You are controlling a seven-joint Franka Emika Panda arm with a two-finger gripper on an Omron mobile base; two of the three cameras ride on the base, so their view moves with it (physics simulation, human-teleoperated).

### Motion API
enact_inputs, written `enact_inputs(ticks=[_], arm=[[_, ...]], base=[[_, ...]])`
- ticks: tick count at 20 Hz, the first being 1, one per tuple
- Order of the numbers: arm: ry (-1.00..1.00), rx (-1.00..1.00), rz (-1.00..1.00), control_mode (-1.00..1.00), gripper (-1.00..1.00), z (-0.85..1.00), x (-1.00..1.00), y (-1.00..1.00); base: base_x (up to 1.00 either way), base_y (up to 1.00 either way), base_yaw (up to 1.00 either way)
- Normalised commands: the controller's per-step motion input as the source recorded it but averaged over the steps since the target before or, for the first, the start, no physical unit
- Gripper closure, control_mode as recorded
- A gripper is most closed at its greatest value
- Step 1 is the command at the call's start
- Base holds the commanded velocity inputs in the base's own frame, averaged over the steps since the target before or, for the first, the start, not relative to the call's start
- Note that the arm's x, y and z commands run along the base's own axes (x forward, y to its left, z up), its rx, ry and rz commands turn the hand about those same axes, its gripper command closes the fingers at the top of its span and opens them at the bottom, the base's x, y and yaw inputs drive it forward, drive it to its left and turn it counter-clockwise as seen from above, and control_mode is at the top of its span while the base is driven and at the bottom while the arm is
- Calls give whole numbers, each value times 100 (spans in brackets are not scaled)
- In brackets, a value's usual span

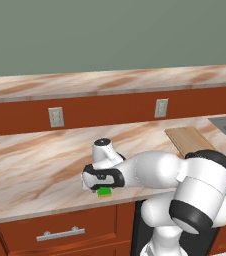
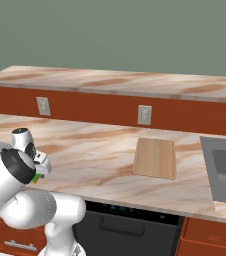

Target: Pick up the sponge from the counter and clean the cutting board by briefly scrubbing or pressing down on the cutting board. Once finished, release the sponge.

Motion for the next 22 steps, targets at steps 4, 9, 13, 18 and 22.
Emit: enact_inputs(ticks=[4,9,13,18,22], arm=[[0,0,0,-100,-100,0,5,0],[-1,0,0,-100,100,0,8,2],[0,0,0,-100,100,0,8,1],[0,0,0,-100,100,0,10,2],[0,0,0,-100,100,7,1,0]], base=[[0,0,0],[0,0,0],[0,0,0],[0,0,0],[0,0,0]])
